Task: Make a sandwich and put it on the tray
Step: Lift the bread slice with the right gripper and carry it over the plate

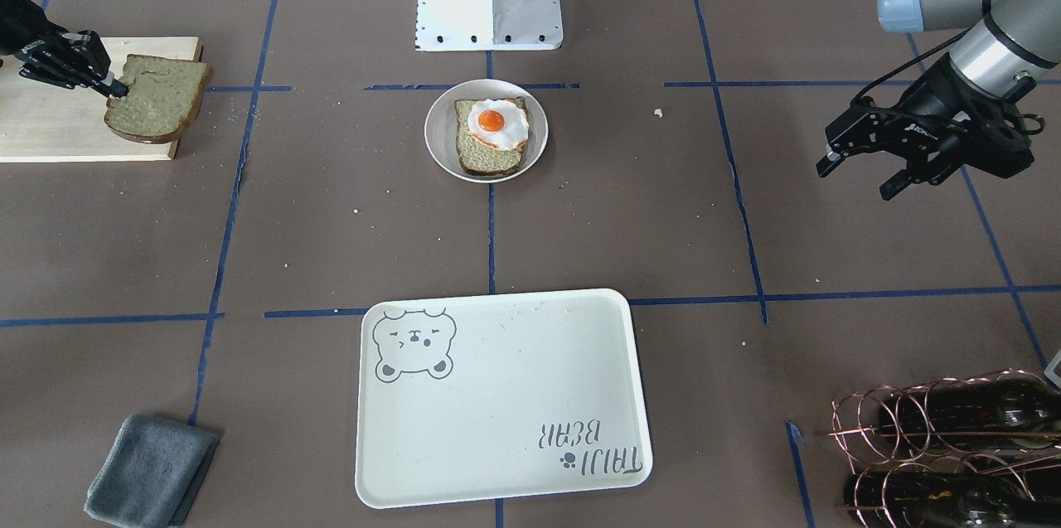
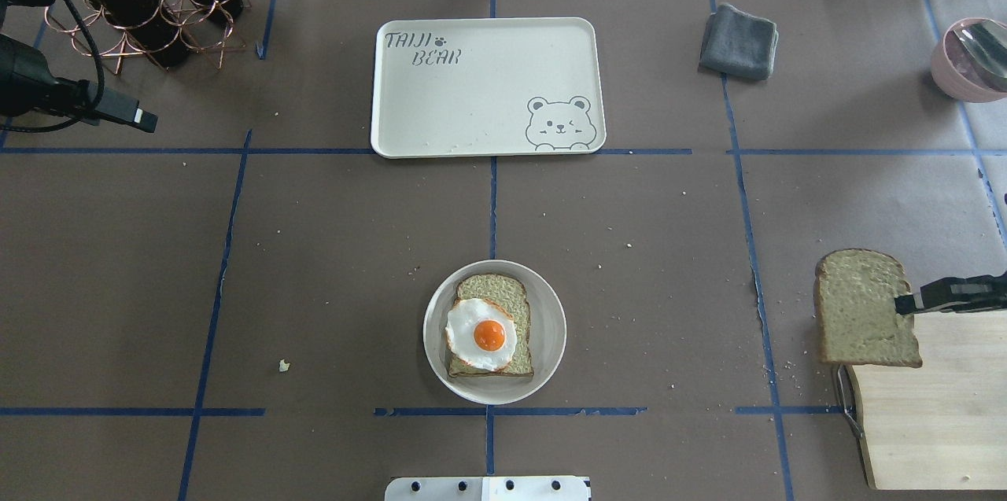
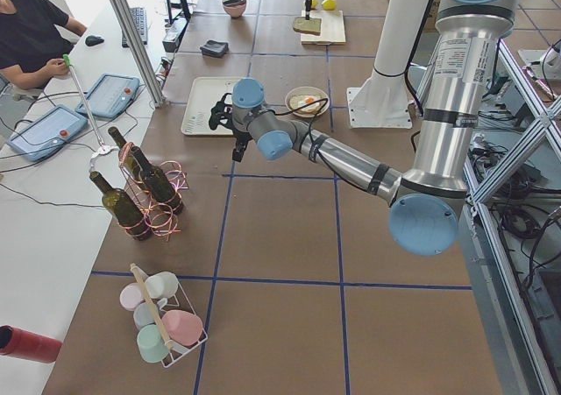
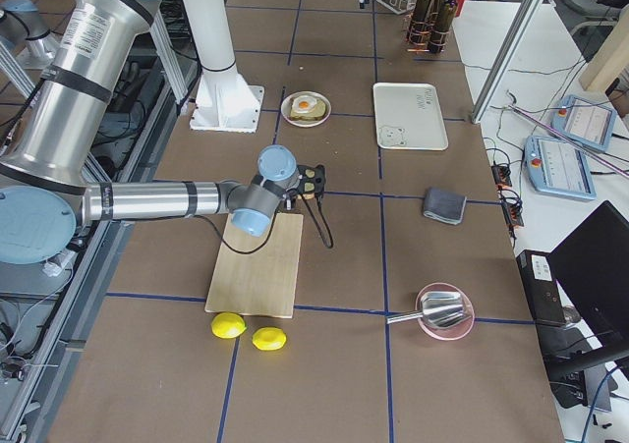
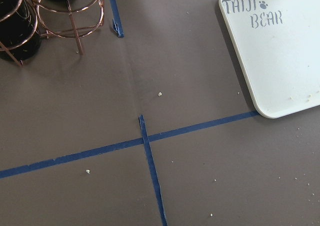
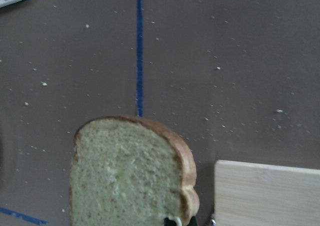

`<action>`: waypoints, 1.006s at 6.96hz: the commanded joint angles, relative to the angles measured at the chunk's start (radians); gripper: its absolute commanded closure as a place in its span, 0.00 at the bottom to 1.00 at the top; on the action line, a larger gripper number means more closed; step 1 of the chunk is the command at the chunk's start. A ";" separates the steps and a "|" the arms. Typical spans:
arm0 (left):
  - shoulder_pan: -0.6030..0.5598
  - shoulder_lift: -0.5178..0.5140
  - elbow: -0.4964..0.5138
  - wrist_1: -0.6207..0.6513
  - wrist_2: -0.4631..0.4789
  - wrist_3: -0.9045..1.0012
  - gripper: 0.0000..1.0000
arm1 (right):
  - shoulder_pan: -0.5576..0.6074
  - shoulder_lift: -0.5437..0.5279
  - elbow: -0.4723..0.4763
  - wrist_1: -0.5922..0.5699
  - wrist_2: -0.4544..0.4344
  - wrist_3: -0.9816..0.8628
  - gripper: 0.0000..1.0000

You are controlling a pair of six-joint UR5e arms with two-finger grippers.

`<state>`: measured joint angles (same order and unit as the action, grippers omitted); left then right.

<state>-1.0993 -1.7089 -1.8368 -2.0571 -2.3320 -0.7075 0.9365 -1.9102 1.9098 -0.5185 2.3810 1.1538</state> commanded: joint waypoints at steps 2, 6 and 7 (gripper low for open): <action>0.004 0.000 0.008 -0.002 -0.001 -0.007 0.00 | -0.037 0.439 -0.005 -0.302 0.049 0.164 1.00; 0.004 0.000 0.010 -0.002 -0.003 -0.017 0.00 | -0.438 0.716 -0.069 -0.442 -0.331 0.306 1.00; 0.004 0.000 0.011 -0.002 -0.001 -0.017 0.00 | -0.508 0.732 -0.077 -0.443 -0.429 0.320 1.00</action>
<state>-1.0953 -1.7089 -1.8270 -2.0586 -2.3339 -0.7239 0.5287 -1.2183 1.8510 -0.9559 2.0741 1.4402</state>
